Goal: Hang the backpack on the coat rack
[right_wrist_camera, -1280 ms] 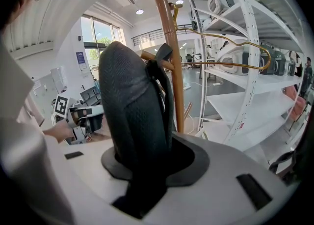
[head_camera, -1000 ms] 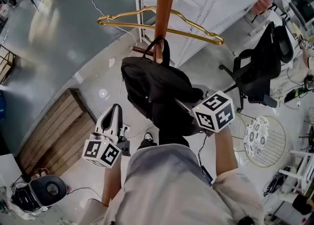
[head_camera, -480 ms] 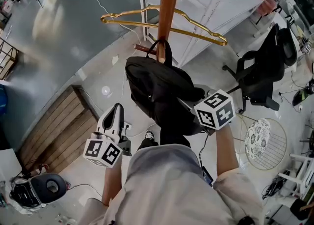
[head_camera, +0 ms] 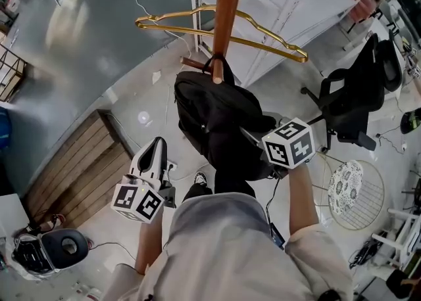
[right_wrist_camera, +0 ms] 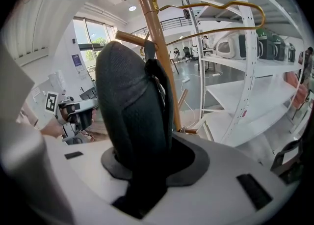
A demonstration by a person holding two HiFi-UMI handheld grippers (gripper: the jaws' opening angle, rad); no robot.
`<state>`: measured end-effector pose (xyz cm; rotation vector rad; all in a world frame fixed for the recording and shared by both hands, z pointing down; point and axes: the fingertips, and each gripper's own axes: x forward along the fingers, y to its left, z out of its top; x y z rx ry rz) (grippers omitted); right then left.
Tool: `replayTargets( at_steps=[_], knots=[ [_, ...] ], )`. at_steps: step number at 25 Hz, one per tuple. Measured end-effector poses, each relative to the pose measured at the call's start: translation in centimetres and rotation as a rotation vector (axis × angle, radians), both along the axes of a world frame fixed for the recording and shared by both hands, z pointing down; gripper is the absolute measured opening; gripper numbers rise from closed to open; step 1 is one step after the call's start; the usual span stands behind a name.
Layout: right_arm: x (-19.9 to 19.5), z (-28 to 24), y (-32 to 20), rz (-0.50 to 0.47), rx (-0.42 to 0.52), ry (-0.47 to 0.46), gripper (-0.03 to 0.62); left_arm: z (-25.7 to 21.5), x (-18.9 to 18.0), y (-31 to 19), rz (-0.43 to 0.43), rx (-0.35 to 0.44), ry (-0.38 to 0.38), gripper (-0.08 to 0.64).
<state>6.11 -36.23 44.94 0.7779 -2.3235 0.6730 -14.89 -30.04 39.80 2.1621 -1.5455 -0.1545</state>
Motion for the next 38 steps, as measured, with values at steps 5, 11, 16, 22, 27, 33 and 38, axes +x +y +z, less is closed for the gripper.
replayTargets(
  at_steps=[5,11,16,22,27,33,38],
  knots=[
    [0.2,0.8,-0.6,0.008,0.001,-0.012,0.133,0.0,0.1,-0.2,-0.005,0.000,0.008,0.003],
    [0.6,1.3,-1.0,0.014,0.033,0.006,0.140,0.1,-0.1,0.2,-0.014,-0.011,0.019,0.003],
    [1.1,1.8,-1.5,0.004,0.082,0.033,0.158,0.6,-0.3,0.9,-0.008,-0.024,0.011,0.003],
    [2.3,2.2,-1.9,-0.020,0.137,0.088,0.193,1.1,-0.2,1.8,-0.001,-0.013,0.025,0.003],
    [3.6,1.9,-2.2,0.008,0.173,0.141,0.219,1.0,-0.1,2.5,0.010,-0.016,0.026,0.003],
    [5.2,0.8,-1.9,0.048,0.206,0.155,0.219,1.1,0.2,3.0,0.028,-0.015,0.031,0.003],
    [6.2,0.3,-1.2,0.057,0.234,0.211,0.218,1.3,0.9,3.2,0.040,-0.028,0.026,0.003]
  ],
)
